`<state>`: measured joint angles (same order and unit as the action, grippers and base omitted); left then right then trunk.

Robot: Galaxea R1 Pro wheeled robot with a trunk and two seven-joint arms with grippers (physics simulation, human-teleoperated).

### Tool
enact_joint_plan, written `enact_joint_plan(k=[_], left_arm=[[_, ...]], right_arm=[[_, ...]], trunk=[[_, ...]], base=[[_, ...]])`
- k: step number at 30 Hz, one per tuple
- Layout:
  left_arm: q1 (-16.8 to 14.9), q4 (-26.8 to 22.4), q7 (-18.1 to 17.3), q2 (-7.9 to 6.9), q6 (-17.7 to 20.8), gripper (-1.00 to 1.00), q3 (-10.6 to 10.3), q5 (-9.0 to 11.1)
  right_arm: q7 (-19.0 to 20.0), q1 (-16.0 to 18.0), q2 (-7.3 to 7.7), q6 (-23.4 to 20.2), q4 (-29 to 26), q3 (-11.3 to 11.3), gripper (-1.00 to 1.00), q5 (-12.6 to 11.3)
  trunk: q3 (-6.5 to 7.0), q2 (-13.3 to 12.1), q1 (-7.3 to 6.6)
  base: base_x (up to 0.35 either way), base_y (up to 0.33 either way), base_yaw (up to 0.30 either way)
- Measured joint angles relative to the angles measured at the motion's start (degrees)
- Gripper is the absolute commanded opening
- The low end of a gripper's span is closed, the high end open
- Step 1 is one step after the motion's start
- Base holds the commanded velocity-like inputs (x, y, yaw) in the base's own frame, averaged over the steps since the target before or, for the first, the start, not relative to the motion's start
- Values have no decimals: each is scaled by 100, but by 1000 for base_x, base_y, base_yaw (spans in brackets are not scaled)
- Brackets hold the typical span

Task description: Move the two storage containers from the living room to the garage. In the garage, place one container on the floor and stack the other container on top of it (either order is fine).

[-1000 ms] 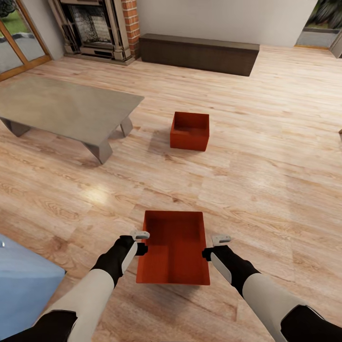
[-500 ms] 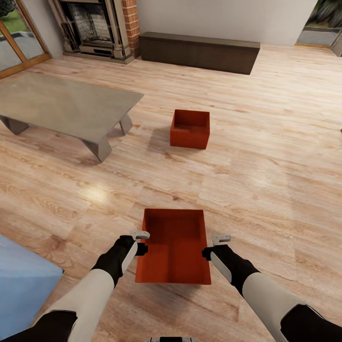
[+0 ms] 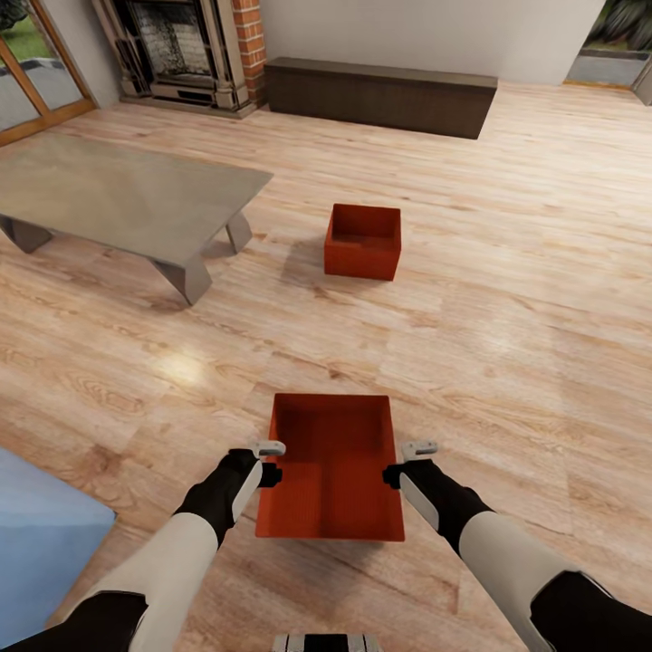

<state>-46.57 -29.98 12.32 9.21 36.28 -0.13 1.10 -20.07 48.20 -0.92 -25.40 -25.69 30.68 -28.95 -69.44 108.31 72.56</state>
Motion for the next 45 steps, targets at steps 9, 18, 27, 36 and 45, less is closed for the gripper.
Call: enact_joint_plan(k=[9,18,27,36,45], left_arm=[[0,-2,0,-7,-9,100,-13,0],[0,-157,9,-8,-22,100,-26,-8],[0,-161,1,-9,-7,100,-19,-8],[0,-160,0,-14,109,100,-13,-8],[0,-197,5,-17,115,100,-11,-15]], right_arm=[[13,1,-19,-6,44,4,100,-6],[27,72,-18,-442,42,7,100,-12],[34,115,-18,-546,46,7,100,-16],[34,115,-18,-545,46,7,100,-17],[35,115,-18,-545,46,7,100,-17]], trunk=[[-162,361,198],[-323,722,395],[-485,1083,593],[-646,1444,791],[-808,1805,989]], base=[[0,0,0],[0,0,0],[0,0,0],[0,0,0],[0,0,0]])
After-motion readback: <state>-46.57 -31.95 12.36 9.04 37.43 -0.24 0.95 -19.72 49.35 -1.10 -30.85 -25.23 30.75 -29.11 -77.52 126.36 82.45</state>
